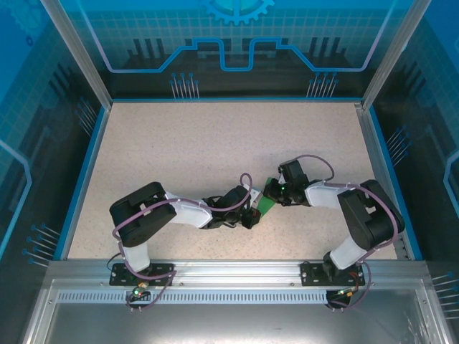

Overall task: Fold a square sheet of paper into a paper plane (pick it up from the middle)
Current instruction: Fold the wing for the fifth time at the center of the table.

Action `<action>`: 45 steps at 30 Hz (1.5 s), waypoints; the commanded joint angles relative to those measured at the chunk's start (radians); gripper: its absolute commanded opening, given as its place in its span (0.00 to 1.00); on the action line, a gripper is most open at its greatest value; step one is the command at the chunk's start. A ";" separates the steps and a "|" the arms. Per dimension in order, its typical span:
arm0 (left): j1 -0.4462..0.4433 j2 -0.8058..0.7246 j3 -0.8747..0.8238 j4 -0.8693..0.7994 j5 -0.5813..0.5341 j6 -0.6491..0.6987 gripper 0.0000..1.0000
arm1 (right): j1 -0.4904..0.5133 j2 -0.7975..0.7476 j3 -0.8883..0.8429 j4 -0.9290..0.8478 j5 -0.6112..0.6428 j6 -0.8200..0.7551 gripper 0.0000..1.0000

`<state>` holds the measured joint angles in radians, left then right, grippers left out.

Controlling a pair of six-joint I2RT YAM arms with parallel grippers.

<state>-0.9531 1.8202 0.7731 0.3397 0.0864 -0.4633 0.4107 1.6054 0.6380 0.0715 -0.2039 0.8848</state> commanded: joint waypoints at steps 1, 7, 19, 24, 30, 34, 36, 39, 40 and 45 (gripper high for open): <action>-0.004 0.051 -0.076 -0.254 0.030 0.031 0.00 | -0.032 0.055 0.049 0.004 0.051 -0.039 0.08; -0.004 0.050 -0.091 -0.249 0.029 0.028 0.00 | -0.078 0.110 0.104 -0.005 0.041 -0.069 0.08; -0.001 0.041 -0.092 -0.242 0.020 0.029 0.00 | -0.090 0.002 0.093 -0.016 -0.173 -0.075 0.08; 0.002 0.041 -0.084 -0.236 0.024 0.029 0.00 | -0.028 -0.096 0.007 -0.016 -0.226 0.010 0.09; 0.005 0.020 -0.080 -0.244 0.023 0.033 0.00 | -0.002 -0.264 -0.060 -0.173 -0.089 0.005 0.08; 0.005 0.027 -0.070 -0.241 0.035 0.035 0.00 | 0.017 -0.337 -0.054 -0.241 -0.077 -0.001 0.09; 0.005 0.025 -0.063 -0.252 0.037 0.037 0.00 | 0.027 -0.382 -0.063 -0.291 -0.028 -0.014 0.09; 0.007 0.010 -0.073 -0.250 0.032 0.040 0.00 | 0.004 -0.454 -0.074 -0.341 -0.042 -0.036 0.08; 0.006 0.010 -0.071 -0.248 0.033 0.041 0.00 | 0.004 -0.449 -0.074 -0.334 -0.078 -0.033 0.09; 0.007 0.015 -0.063 -0.240 0.046 0.040 0.00 | 0.066 -0.314 -0.104 -0.093 -0.194 0.077 0.09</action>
<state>-0.9455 1.7962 0.7521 0.3260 0.1028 -0.4431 0.4473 1.2221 0.5606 -0.1295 -0.3222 0.9028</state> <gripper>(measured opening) 0.045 0.087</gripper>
